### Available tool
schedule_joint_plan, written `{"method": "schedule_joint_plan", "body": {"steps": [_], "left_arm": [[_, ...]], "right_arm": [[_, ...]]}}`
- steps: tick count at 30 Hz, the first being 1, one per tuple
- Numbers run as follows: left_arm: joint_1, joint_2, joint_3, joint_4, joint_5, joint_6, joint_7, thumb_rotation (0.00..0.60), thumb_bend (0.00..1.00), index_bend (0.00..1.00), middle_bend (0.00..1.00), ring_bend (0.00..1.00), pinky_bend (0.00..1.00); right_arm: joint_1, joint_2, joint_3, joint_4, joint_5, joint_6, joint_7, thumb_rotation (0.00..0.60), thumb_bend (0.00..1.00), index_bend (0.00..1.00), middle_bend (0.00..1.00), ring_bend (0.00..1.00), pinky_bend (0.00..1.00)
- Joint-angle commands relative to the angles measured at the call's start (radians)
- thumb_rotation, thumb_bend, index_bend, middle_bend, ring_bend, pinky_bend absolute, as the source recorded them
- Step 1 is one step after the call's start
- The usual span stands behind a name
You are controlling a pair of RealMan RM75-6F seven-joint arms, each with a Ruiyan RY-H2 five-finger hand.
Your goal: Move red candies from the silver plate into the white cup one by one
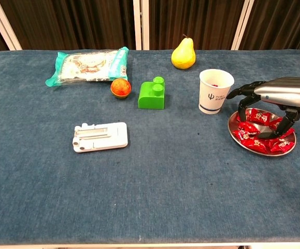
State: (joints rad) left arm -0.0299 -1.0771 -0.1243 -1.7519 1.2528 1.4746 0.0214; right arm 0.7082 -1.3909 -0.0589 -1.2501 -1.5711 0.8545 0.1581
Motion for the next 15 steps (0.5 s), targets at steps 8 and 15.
{"method": "schedule_joint_plan", "body": {"steps": [8, 15], "left_arm": [[0.001, 0.001, -0.002, 0.0, -0.003, 0.001, -0.003, 0.6, 0.35, 0.16, 0.0, 0.0, 0.0], [0.001, 0.002, -0.002, 0.0, -0.003, 0.001, -0.004, 0.6, 0.35, 0.16, 0.0, 0.0, 0.0]], "right_arm": [[0.002, -0.001, 0.002, 0.003, 0.001, -0.004, -0.003, 0.6, 0.51, 0.55, 0.11, 0.06, 0.0], [0.004, 0.013, 0.004, -0.006, 0.009, -0.012, -0.018, 0.6, 0.55, 0.57, 0.11, 0.06, 0.0]]}}
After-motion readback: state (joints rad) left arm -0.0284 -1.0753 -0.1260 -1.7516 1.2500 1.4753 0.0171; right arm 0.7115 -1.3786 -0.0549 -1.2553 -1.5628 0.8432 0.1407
